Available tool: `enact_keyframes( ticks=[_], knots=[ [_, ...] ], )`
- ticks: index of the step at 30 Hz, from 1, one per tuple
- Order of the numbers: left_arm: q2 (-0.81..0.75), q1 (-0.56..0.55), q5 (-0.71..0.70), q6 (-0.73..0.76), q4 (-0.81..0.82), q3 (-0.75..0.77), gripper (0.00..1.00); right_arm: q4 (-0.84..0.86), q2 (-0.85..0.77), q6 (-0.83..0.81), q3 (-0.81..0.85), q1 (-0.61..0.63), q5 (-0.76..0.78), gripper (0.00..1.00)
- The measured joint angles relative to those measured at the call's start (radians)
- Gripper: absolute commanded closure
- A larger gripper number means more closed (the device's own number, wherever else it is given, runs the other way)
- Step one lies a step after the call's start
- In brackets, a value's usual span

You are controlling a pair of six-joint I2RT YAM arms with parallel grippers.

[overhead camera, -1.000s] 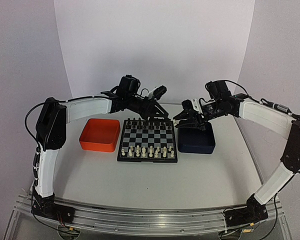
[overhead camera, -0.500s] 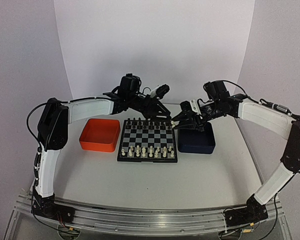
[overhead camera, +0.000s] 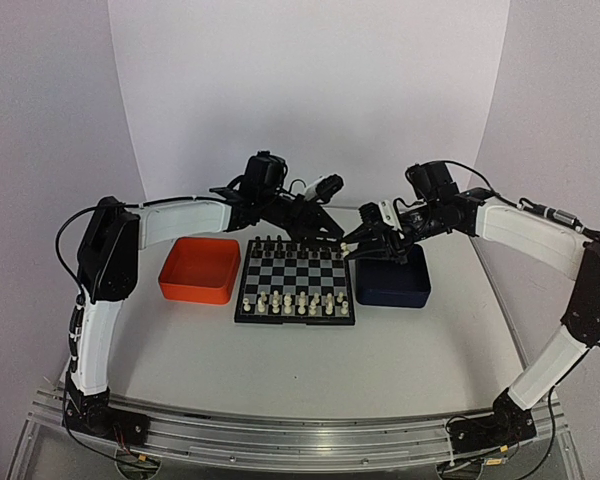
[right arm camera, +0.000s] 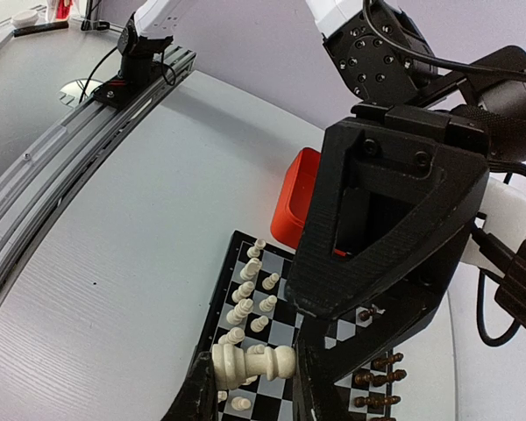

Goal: Set up the chess pieces on the board
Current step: Place the chess piece on the chessboard.

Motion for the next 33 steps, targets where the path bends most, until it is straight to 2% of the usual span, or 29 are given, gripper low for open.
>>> enact_keyframes(
  ticks=[7,27,33],
  knots=[
    [0.014,-0.003,-0.004,0.024,-0.035,0.000,0.56,0.000,-0.004,0.000,0.000,0.001,0.002,0.82],
    [0.014,-0.010,-0.009,0.018,-0.035,0.000,0.74,0.000,-0.001,-0.002,0.000,0.013,0.023,0.82],
    [0.014,-0.009,-0.009,0.019,-0.038,0.000,0.74,0.001,0.002,-0.005,0.000,0.017,0.039,0.81]
  ],
)
